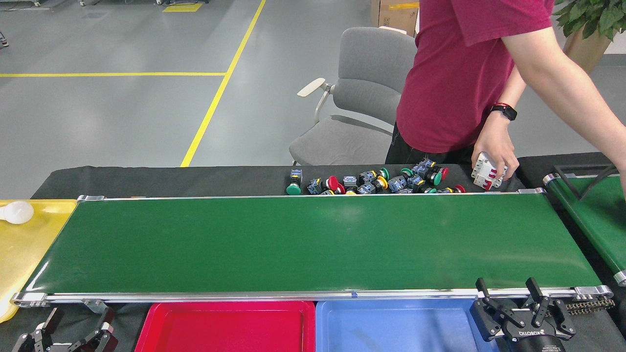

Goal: Pick switch part from conveyor to tray

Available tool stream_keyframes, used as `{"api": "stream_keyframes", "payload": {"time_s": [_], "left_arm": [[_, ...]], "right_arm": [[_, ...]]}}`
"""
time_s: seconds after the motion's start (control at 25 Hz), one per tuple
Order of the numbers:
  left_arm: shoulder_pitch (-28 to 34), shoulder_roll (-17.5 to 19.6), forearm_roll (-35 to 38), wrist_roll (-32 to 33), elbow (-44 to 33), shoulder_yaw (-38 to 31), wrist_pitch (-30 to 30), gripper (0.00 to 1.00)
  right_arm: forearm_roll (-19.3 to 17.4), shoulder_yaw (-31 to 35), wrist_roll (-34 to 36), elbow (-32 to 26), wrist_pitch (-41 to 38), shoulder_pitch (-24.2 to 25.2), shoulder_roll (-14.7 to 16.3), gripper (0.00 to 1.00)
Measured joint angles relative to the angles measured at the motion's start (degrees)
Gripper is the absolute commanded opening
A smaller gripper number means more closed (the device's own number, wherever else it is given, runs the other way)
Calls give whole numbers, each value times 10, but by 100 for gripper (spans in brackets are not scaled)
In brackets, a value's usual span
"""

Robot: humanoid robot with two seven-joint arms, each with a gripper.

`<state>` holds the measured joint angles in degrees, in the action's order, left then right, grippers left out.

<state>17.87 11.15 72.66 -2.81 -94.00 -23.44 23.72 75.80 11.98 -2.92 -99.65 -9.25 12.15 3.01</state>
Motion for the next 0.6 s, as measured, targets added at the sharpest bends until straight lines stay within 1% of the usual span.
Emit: {"api": "stream_keyframes", "payload": {"time_s": [0.36,0.6], "left_arm": [[-1,0,-1,-7,17,-7,-2,100],[-4,-2,-2,-27,15,-9,-4,100]], "right_arm": [[-4,-2,-1,0,0,0,0,99],[-4,-3,-2,0,-2,0,-6,99]]}}
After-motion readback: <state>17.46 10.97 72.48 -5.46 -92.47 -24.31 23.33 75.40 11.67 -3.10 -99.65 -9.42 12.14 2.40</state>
